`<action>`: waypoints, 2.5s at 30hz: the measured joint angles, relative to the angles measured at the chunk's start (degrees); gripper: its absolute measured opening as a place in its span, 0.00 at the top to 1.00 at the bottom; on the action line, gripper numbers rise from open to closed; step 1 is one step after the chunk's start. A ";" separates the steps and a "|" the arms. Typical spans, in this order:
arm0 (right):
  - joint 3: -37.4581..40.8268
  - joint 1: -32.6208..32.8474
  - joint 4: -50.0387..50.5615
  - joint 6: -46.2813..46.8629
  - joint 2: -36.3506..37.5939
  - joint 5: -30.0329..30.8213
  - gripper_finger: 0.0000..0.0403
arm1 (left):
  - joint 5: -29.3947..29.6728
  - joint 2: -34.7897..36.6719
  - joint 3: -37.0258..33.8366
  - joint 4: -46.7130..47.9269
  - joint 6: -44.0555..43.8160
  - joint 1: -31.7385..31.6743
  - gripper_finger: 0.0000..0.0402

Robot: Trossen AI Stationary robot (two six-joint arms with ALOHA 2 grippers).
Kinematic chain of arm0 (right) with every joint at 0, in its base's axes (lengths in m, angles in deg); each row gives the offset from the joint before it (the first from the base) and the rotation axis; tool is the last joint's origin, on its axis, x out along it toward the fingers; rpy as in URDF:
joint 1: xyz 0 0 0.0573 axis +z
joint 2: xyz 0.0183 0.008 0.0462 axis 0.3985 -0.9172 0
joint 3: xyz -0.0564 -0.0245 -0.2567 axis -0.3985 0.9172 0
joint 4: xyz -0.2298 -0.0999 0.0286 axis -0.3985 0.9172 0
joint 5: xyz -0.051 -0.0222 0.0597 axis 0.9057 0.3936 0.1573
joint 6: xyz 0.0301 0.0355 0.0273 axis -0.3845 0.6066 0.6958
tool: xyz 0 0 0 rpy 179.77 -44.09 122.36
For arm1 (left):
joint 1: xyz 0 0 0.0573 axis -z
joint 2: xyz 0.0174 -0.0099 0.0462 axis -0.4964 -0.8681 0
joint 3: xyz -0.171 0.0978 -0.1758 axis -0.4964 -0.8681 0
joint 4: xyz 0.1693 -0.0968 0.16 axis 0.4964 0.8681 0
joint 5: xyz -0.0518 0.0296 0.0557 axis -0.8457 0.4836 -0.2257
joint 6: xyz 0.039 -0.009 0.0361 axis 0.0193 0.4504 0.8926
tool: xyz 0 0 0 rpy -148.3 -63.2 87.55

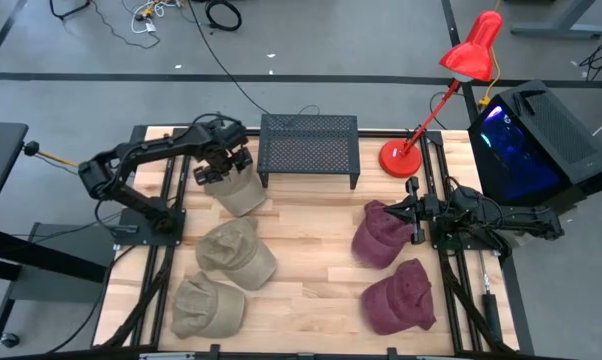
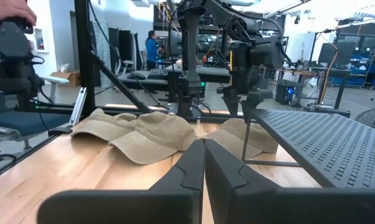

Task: Pick & Place hat
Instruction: Put the top brown cap on the shelf

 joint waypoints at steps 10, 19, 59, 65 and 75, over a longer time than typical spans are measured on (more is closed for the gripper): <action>-0.01 -0.01 0.00 0.00 0.00 0.03 0.96 | -0.57 -2.61 0.00 -1.50 0.10 0.00 0.47; -0.01 0.00 0.00 0.00 0.00 0.01 0.96 | -0.59 -2.61 0.00 -1.88 0.22 0.00 0.70; 0.00 0.00 0.00 0.00 0.00 0.00 0.96 | -0.18 0.46 0.00 3.88 6.15 -0.02 0.99; 0.00 -0.01 0.00 -0.01 0.00 0.00 0.96 | 0.59 4.28 0.00 4.97 6.19 -0.47 0.99; 0.00 0.00 0.00 0.00 0.00 0.00 0.96 | 2.44 11.67 0.00 6.20 6.16 -0.52 0.99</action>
